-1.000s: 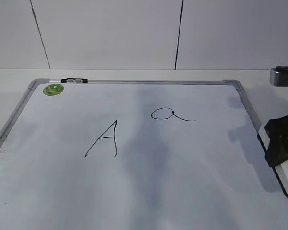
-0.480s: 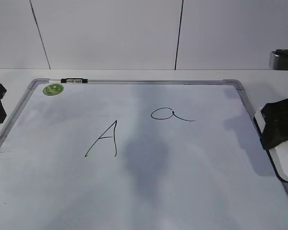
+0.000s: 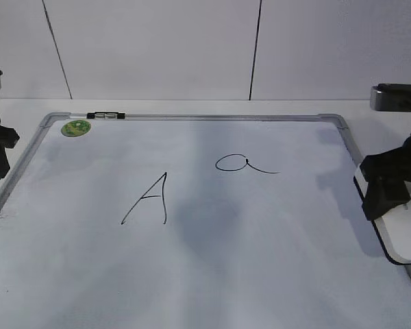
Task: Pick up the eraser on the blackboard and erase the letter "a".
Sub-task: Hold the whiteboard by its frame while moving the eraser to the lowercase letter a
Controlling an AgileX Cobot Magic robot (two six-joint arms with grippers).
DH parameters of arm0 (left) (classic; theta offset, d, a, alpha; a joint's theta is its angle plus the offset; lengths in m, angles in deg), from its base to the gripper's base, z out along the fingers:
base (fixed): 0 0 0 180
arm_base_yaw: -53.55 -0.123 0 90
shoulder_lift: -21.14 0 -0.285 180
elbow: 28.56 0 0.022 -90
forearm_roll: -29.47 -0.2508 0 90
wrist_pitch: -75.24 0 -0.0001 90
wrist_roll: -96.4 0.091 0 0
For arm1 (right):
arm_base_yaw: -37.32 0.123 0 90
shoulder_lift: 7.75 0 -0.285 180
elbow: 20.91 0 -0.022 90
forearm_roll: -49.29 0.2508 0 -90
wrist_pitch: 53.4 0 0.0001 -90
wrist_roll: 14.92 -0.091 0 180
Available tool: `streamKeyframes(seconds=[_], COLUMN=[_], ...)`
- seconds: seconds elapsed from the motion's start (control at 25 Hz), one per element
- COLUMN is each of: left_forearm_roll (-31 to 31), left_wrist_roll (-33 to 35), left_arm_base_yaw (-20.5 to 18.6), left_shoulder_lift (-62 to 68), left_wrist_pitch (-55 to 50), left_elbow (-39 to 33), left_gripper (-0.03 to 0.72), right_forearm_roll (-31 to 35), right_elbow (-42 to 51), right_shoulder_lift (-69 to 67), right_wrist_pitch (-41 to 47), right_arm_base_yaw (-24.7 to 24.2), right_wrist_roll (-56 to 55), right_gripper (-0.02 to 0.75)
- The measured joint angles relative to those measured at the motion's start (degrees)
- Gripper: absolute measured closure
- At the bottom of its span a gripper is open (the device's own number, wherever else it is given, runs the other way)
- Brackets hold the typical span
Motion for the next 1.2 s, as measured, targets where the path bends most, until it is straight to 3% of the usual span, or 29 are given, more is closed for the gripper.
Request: streamKeyframes(seconds=[0.4,0.68,1.2], left_forearm_roll=[0.4,2.0,6.0], left_wrist_roll=[0.0,0.0,2.4], left_arm_base_yaw=[-0.6,-3.2,-3.2], left_shoulder_lift=[2.7,2.7,5.8], left_wrist_pitch=[0.7,0.7,0.7], left_elbow=[0.0,0.0,0.1], left_gripper=[0.459,0.461,0.457], right_forearm_roll=[0.1,0.1,0.1], right_elbow=[-1.5,-1.5,-1.5], right_shoulder_lift=[-1.0,-1.0,-1.0], right_wrist_pitch=[-0.9,-1.2,-1.4], right_arm_base_yaw=[0.0,0.0,0.0], right_wrist_roll=[0.1,0.1,0.1], right_gripper=[0.170,0.170,0.170])
